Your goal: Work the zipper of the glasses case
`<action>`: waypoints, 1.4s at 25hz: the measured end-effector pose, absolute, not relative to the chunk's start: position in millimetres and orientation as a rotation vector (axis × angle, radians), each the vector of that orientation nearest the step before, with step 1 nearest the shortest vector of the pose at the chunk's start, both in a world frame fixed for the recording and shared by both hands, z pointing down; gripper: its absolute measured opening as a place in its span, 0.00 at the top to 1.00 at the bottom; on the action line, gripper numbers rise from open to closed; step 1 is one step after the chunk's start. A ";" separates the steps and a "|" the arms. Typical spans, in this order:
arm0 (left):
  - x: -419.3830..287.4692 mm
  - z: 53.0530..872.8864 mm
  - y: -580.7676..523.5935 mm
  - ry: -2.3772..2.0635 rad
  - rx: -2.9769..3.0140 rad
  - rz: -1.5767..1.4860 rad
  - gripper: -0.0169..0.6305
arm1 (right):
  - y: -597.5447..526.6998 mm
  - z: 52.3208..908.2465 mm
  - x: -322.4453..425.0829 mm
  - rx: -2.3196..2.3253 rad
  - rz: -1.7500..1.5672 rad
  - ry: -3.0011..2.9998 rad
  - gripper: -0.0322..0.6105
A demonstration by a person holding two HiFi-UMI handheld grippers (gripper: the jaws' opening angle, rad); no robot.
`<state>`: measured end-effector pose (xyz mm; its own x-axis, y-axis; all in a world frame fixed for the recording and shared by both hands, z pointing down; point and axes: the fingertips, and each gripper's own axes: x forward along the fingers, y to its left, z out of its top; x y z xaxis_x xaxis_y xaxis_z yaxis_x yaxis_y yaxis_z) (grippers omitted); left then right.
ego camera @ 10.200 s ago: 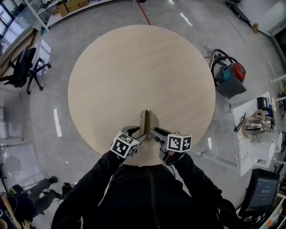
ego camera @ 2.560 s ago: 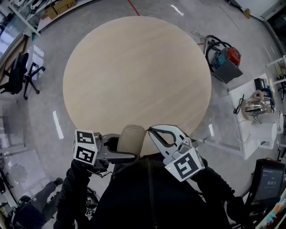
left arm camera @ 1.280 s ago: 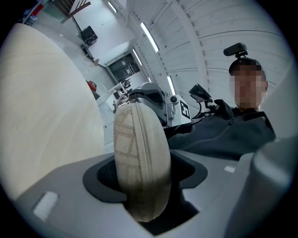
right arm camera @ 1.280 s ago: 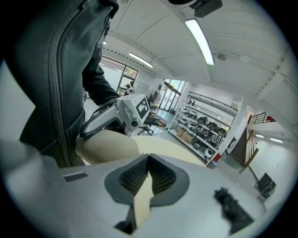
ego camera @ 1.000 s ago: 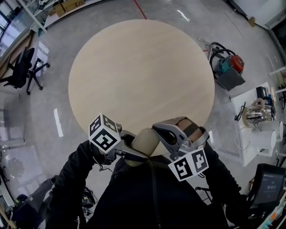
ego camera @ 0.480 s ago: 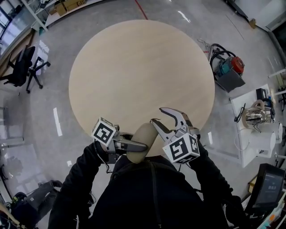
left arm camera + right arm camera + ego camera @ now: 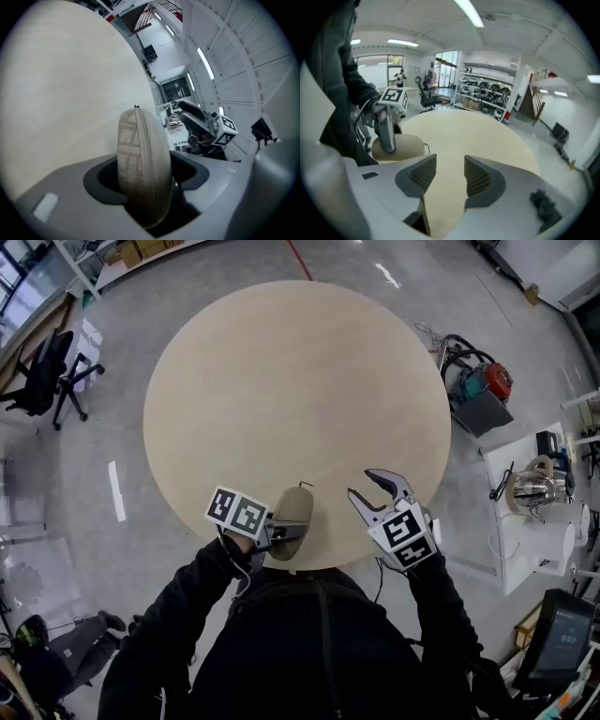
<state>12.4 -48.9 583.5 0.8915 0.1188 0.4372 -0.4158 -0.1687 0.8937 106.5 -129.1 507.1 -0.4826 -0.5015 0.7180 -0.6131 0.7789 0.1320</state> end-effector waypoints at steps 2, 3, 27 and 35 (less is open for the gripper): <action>9.8 598.4 -63.2 -0.324 1.672 0.479 0.51 | -127.5 517.7 107.6 0.888 0.355 -2.202 0.65; 11.0 603.5 -70.7 -0.353 1.671 0.464 0.51 | -124.8 526.0 105.1 0.899 0.428 -2.207 0.65; -28.0 647.3 -163.6 -0.724 1.892 0.419 0.37 | -116.7 630.1 14.5 0.943 0.873 -2.174 0.65; -42.6 638.6 -142.4 -0.715 1.862 0.309 0.40 | -115.2 625.1 13.4 0.966 0.908 -2.175 0.65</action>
<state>-42.6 -142.4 638.6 0.7869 -0.3300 0.5214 -0.6059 -0.2531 0.7542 13.4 -115.2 625.1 -0.5657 -0.3926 0.7251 -0.7916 0.5050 -0.3441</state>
